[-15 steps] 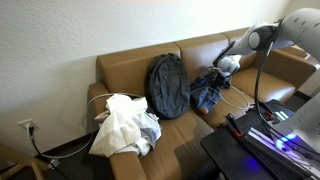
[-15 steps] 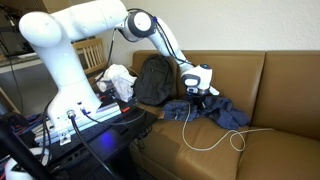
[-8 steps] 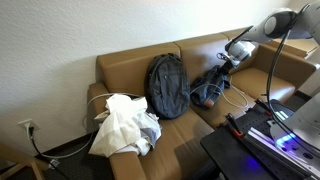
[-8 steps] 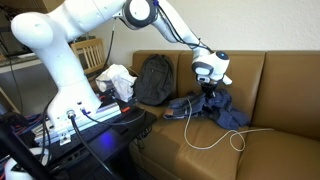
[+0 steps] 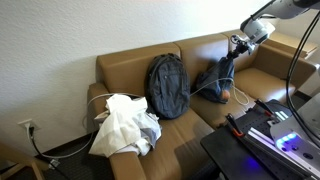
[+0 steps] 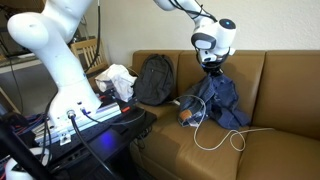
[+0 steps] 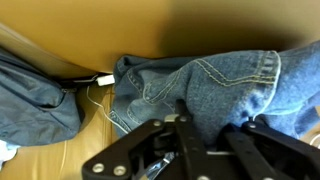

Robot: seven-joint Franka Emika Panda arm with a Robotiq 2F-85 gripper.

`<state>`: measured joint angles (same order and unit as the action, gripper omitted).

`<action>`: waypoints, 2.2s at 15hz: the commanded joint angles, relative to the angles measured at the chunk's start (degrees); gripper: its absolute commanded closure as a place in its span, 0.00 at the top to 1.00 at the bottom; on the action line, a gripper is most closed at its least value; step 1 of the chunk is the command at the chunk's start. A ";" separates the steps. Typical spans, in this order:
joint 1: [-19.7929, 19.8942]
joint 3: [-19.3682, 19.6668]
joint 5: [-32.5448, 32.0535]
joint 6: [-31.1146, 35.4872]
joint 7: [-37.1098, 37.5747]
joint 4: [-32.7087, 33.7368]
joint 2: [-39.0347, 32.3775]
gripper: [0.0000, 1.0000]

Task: Put the blue jeans on the left armrest

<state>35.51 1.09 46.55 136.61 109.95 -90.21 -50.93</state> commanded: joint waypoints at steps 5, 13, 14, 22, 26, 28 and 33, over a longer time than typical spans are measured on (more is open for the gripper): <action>-2.90 3.24 4.85 -1.06 -6.57 -5.48 6.02 0.04; -9.86 5.69 17.02 0.52 -26.75 -16.76 26.45 0.04; -10.92 6.34 16.98 0.15 -28.90 -18.30 29.17 0.04; -16.89 9.78 15.17 0.11 -34.71 -24.39 38.83 0.15; -18.16 10.18 15.32 0.55 -37.82 -23.90 40.67 0.04; -19.84 10.06 13.66 0.24 -38.96 -25.42 46.07 0.04; -24.36 8.39 6.09 -0.76 -40.09 -28.68 57.66 0.04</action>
<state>13.22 10.33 55.26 137.11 72.00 -115.12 -1.84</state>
